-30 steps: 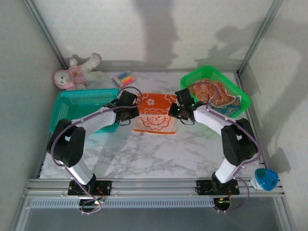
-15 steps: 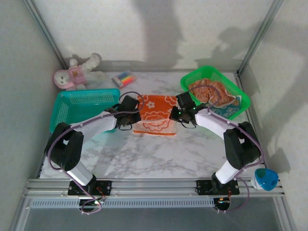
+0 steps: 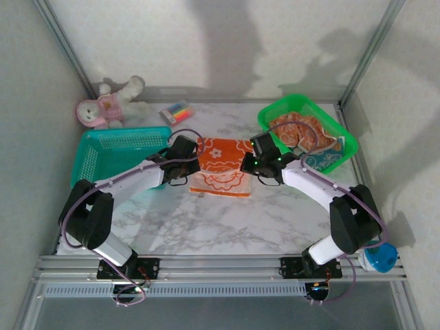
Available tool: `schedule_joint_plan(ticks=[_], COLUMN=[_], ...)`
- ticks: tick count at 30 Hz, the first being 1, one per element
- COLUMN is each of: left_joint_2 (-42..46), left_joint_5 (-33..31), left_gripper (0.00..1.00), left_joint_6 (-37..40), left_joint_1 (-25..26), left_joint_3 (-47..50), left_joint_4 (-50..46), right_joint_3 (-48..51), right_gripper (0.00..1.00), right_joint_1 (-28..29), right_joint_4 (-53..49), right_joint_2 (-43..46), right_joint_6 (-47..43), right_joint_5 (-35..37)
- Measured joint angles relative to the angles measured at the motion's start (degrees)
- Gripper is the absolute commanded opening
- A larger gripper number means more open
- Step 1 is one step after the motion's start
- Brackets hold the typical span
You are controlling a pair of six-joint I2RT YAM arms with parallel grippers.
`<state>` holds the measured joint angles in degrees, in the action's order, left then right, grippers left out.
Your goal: Fold and stack the towels
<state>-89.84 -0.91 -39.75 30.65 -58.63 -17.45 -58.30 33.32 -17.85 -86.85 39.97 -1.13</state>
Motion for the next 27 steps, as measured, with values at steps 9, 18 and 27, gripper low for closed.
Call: schedule_joint_plan(ticks=[9,18,27], left_joint_2=[2.19,2.14,1.4], left_joint_5=[-0.15,1.14,1.38], left_gripper=[0.0,0.0,0.0], left_joint_6=[0.02,-0.2,-0.81], left_joint_1=[-0.37,-0.07,0.83], left_joint_3=[1.99,5.49,8.72], left_joint_4=[-0.42,0.85,2.45], right_joint_3=[2.47,5.29,8.24], right_gripper=[0.0,0.0,0.0], right_joint_1=[1.6,1.84,3.37], right_joint_4=[-0.37,1.31,3.3], right_joint_2=[1.16,0.15,-1.05], right_joint_6=[1.46,1.64,1.86], right_joint_5=[0.83,1.09,1.14])
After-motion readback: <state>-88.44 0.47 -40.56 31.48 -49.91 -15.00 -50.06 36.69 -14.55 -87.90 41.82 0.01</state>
